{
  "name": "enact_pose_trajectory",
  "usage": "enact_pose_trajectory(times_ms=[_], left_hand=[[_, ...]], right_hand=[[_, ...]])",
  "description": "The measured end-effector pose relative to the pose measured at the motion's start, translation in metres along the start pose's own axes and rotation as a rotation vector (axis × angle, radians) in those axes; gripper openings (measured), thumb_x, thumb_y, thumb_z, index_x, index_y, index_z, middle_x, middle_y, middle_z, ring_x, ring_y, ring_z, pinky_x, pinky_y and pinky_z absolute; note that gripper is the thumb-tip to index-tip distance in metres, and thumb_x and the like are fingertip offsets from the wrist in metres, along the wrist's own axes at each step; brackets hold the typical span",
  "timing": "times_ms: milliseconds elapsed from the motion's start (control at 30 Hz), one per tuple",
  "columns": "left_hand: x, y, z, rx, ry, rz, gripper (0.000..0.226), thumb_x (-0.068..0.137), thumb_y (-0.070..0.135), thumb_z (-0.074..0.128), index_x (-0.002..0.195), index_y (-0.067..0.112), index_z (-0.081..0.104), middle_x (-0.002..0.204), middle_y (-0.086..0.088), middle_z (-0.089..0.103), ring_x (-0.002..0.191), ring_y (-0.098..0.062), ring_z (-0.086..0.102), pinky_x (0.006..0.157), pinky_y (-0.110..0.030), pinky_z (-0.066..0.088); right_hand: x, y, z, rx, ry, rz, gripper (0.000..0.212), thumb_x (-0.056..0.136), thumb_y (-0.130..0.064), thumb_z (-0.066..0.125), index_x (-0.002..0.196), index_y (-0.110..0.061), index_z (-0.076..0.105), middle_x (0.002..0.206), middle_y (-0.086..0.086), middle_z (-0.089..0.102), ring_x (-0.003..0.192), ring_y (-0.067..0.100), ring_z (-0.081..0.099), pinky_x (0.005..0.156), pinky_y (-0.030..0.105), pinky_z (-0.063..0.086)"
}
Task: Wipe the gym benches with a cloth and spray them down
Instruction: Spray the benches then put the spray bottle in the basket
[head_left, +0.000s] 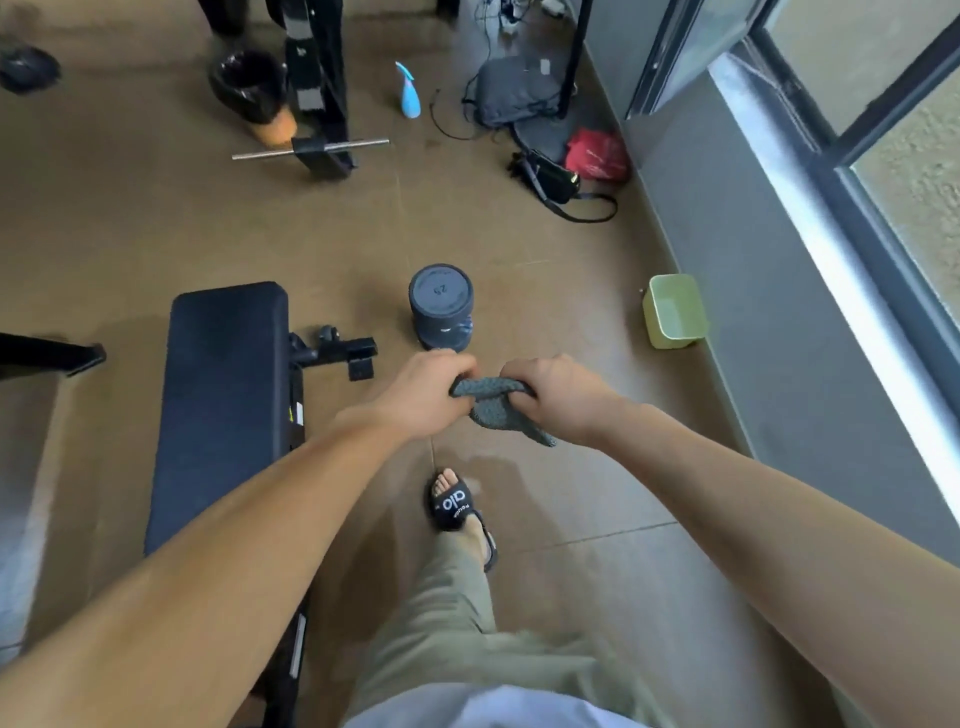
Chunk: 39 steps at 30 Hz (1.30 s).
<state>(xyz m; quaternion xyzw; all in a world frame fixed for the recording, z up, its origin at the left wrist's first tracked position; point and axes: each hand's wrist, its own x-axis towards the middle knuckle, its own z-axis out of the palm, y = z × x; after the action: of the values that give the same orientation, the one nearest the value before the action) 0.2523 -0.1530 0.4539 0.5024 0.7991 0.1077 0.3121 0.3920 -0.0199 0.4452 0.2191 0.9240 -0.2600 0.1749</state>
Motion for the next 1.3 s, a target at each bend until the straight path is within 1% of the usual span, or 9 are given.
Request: enact_pose_trajectory(times_ms=[167, 300, 433, 533, 767, 900, 1033, 1167, 1300], left_hand=[[0.125, -0.065, -0.019, -0.013, 0.087, 0.004, 0.006, 0.095, 0.016, 0.064, 0.095, 0.02, 0.06, 0.094, 0.0, 0.061, 0.089, -0.025, 0.059, 0.066, -0.035, 0.041], [0.223, -0.122, -0.005, 0.008, 0.107, -0.008, 0.005, 0.099, 0.02, 0.061, 0.104, 0.021, 0.059, 0.095, 0.003, 0.058, 0.083, -0.018, 0.051, 0.056, -0.017, 0.032], [0.322, -0.194, 0.034, 0.007, 0.182, -0.031, 0.009, 0.097, 0.017, 0.063, 0.098, 0.018, 0.053, 0.092, -0.006, 0.063, 0.084, -0.029, 0.06, 0.067, -0.041, 0.049], [0.397, -0.249, 0.064, 0.017, 0.267, -0.07, 0.013, 0.098, 0.011, 0.062, 0.108, 0.002, 0.061, 0.099, -0.015, 0.064, 0.092, -0.037, 0.061, 0.071, -0.039, 0.038], [0.503, -0.363, 0.129, 0.379, 0.569, -0.122, 0.018, 0.107, 0.034, 0.045, 0.118, 0.021, 0.052, 0.118, 0.0, 0.056, 0.082, -0.035, 0.064, 0.064, -0.044, 0.049], [0.528, -0.411, 0.208, 0.372, 0.566, -0.085, 0.018, 0.102, 0.028, 0.054, 0.116, 0.017, 0.057, 0.121, -0.003, 0.057, 0.09, -0.034, 0.063, 0.063, -0.038, 0.037], [0.522, -0.443, 0.264, 0.346, 0.528, -0.014, 0.031, 0.095, 0.027, 0.062, 0.124, 0.016, 0.063, 0.132, -0.003, 0.058, 0.11, -0.029, 0.064, 0.093, -0.043, 0.051], [0.485, -0.443, 0.275, 0.122, 0.646, -0.091, 0.045, 0.094, 0.028, 0.065, 0.137, 0.02, 0.055, 0.145, 0.001, 0.05, 0.121, -0.025, 0.058, 0.101, -0.042, 0.048], [0.442, -0.447, 0.303, -0.121, 0.456, -0.42, 0.053, 0.093, 0.044, 0.067, 0.137, 0.027, 0.045, 0.141, 0.008, 0.045, 0.122, -0.017, 0.056, 0.096, -0.045, 0.051]], right_hand=[[0.133, 0.046, -0.017, 0.101, 0.042, -0.017, 0.015, 0.096, -0.021, 0.051, 0.103, -0.019, 0.064, 0.081, 0.001, 0.06, 0.075, 0.028, 0.057, 0.068, 0.043, 0.053], [0.244, 0.095, -0.008, 0.134, 0.076, -0.076, 0.02, 0.096, -0.013, 0.055, 0.111, -0.015, 0.068, 0.084, 0.0, 0.06, 0.073, 0.023, 0.051, 0.063, 0.034, 0.042], [0.367, 0.144, 0.029, 0.123, 0.111, -0.097, 0.019, 0.093, -0.01, 0.053, 0.101, -0.014, 0.07, 0.082, 0.006, 0.064, 0.074, 0.03, 0.058, 0.064, 0.036, 0.047], [0.464, 0.177, 0.067, 0.05, 0.166, -0.126, 0.021, 0.092, -0.01, 0.05, 0.1, -0.017, 0.068, 0.087, 0.012, 0.068, 0.078, 0.036, 0.063, 0.067, 0.042, 0.054], [0.634, 0.234, 0.147, -0.122, 0.449, -0.373, 0.021, 0.09, -0.008, 0.051, 0.103, -0.008, 0.067, 0.096, 0.012, 0.066, 0.094, 0.034, 0.06, 0.076, 0.043, 0.052], [0.661, 0.278, 0.223, -0.275, 0.418, -0.485, 0.036, 0.078, 0.001, 0.061, 0.112, -0.007, 0.068, 0.116, 0.011, 0.065, 0.113, 0.036, 0.057, 0.093, 0.048, 0.05], [0.655, 0.307, 0.262, -0.349, 0.285, -0.472, 0.066, 0.067, 0.002, 0.066, 0.133, -0.004, 0.061, 0.145, 0.018, 0.052, 0.14, 0.038, 0.043, 0.115, 0.048, 0.037], [0.639, 0.293, 0.264, -0.207, 0.532, -0.516, 0.047, 0.064, 0.001, 0.045, 0.105, -0.002, 0.068, 0.121, 0.015, 0.063, 0.116, 0.04, 0.058, 0.1, 0.046, 0.047], [0.607, 0.252, 0.297, -0.083, 0.332, -0.616, 0.04, 0.069, -0.002, 0.044, 0.104, -0.005, 0.063, 0.104, 0.011, 0.06, 0.095, 0.035, 0.059, 0.079, 0.044, 0.053]])
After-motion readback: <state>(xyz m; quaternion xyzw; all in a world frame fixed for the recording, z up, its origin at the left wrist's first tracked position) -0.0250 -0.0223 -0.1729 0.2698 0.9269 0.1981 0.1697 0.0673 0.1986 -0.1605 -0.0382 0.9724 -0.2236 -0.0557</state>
